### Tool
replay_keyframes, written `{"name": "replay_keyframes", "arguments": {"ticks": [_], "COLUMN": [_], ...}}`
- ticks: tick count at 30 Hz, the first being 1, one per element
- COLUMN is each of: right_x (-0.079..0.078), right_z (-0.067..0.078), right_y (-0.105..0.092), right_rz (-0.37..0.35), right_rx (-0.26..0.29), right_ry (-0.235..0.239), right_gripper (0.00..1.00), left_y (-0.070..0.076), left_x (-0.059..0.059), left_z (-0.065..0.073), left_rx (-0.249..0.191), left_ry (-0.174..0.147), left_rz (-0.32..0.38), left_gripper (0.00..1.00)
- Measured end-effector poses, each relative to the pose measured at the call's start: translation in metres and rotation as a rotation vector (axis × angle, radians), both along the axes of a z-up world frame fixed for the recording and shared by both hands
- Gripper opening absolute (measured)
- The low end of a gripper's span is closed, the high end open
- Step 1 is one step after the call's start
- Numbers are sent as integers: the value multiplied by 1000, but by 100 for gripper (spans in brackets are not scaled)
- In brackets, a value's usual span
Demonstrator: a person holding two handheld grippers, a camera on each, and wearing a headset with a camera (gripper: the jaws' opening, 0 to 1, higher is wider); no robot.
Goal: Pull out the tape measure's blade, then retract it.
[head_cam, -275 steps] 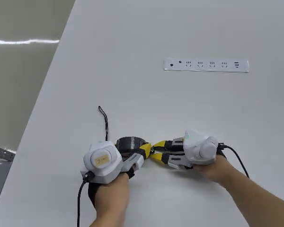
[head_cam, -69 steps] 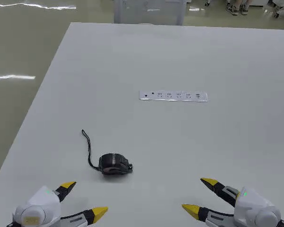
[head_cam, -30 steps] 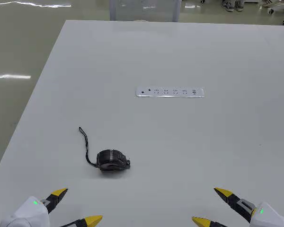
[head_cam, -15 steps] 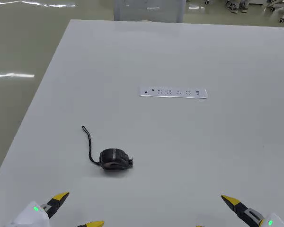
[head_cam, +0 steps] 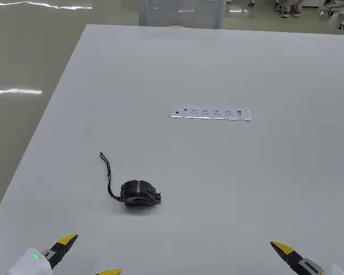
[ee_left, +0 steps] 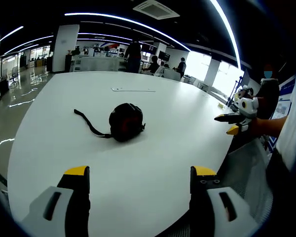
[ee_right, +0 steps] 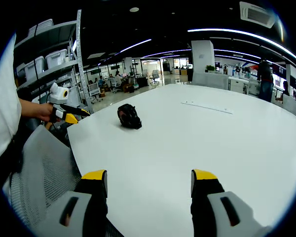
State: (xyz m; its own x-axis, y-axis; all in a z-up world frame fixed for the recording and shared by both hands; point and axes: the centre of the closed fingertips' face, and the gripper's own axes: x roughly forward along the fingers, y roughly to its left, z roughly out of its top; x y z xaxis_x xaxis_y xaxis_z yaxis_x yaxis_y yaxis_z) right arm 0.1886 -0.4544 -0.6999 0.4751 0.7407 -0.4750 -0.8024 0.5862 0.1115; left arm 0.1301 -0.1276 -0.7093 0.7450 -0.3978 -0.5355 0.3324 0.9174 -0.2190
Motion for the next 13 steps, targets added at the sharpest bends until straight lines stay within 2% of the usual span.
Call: {"name": "replay_keyframes", "arguments": {"ticks": [13], "right_x": [0], "right_z": [1], "right_y": [2], "right_rz": [1], "right_rx": [5], "right_ry": [4], "right_gripper": [69], "left_y": [-1], "left_x": [1], "left_z": [2], "left_rx": [-7], "left_ry": [-3], "left_rz": [1], "left_gripper": [82]}}
